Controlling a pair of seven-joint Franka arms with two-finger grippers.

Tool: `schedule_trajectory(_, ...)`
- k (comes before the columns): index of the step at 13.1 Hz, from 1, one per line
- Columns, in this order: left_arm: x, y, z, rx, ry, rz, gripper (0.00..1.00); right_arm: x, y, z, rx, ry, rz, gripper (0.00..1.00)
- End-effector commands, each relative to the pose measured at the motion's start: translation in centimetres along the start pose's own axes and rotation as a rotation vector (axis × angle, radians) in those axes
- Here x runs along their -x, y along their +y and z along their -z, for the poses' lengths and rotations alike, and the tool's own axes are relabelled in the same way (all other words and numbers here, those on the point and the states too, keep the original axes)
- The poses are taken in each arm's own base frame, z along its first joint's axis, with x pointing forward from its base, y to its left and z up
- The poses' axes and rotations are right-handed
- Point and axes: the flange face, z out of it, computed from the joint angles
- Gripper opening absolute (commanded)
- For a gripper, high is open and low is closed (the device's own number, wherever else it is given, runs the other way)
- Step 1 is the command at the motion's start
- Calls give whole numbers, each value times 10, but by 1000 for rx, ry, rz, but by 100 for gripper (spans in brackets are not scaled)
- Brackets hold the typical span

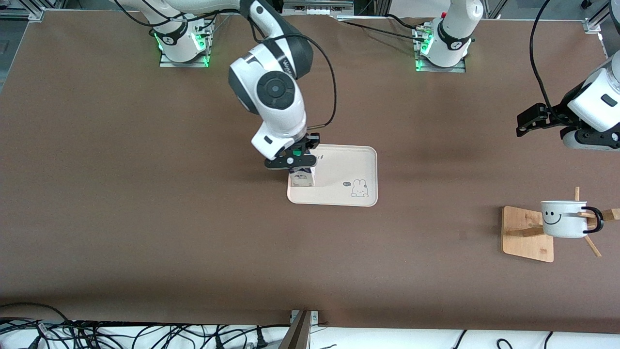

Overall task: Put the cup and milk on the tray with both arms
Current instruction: 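Carry the milk carton with the right gripper over the white tray, then lower the carton onto the tray, open and withdraw the right gripper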

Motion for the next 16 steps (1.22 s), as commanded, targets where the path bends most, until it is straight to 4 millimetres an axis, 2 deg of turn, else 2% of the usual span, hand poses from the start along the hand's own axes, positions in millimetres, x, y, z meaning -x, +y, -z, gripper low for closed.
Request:
schedule_trajectory(1,-2,1,5,-12,-6,-19,100,-4,-8,-5,15,24,-15,50)
schedule_trajectory(4,-2,1,5,-12,-6,-19,100,-6,-7,-16,38,23,-15,51)
schedule_trajectory(6,-1,1,5,-12,-4,-19,100,-3,-10,-19,37,23,-26,56)
schedule_trajectory(7,-2,2,5,-12,-6,-21,100,-3,-10,-19,37,23,-26,63)
schedule_trajectory(8,-1,2,5,-12,-4,-21,100,-3,-10,-19,37,23,-26,76)
schedule_trajectory(9,-2,2,5,-12,-6,-21,100,-4,-10,-19,37,24,-29,100)
schedule_trajectory(10,-2,2,5,-12,-6,-21,100,-6,-8,-16,33,29,-30,100)
schedule_trajectory(12,-2,2,5,-12,-6,-21,100,-12,-2,-3,19,48,-40,100)
schedule_trajectory(14,-1,1,5,-12,-4,-19,100,-27,8,25,4,91,-46,100)
schedule_trajectory(15,-2,1,5,-12,-6,-19,100,-26,11,45,-13,112,-48,100)
schedule_trajectory(16,-2,1,5,-12,-6,-19,100,-31,23,65,-21,141,-63,100)
